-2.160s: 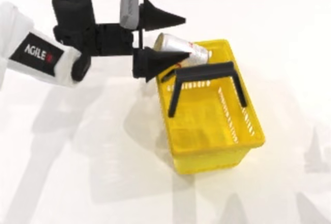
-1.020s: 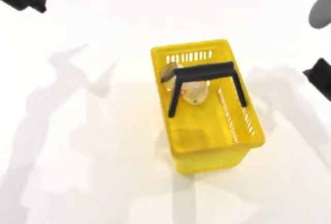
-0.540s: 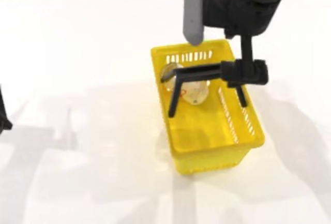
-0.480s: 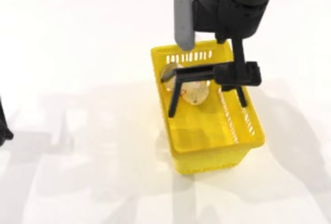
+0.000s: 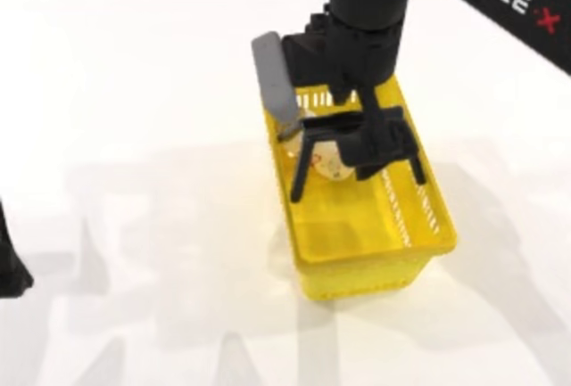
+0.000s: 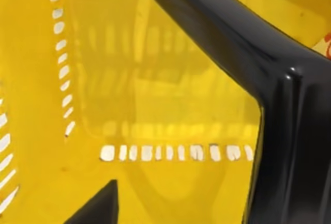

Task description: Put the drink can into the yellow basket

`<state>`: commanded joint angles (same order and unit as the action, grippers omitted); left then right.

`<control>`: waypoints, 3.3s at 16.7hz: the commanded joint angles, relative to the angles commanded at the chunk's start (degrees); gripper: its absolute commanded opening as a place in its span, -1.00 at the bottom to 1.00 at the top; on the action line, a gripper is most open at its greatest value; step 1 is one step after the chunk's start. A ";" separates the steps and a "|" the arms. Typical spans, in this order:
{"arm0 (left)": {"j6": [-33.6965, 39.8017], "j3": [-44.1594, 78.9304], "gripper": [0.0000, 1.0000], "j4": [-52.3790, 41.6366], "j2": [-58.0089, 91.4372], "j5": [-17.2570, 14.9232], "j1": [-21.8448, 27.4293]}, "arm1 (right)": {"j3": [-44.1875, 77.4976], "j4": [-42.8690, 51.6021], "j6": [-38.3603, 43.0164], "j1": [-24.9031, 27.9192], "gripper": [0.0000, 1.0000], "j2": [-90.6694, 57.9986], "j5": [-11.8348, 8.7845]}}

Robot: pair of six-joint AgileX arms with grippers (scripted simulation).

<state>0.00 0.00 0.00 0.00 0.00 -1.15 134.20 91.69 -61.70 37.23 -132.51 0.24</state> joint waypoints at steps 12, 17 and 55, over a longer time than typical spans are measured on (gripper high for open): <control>0.00 0.00 1.00 0.00 0.00 0.00 0.00 | -7.39 -5.78 0.02 0.04 1.00 1.61 -0.02; 0.00 0.00 1.00 0.00 0.00 0.00 0.00 | -7.39 -5.78 0.02 0.04 0.55 1.61 -0.02; 0.00 0.00 1.00 0.00 0.00 0.00 0.00 | -7.39 -5.78 0.02 0.04 -1.00 1.61 -0.02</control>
<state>0.00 0.00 0.00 0.00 0.00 -1.15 126.81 85.91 -61.68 37.27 -130.90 0.22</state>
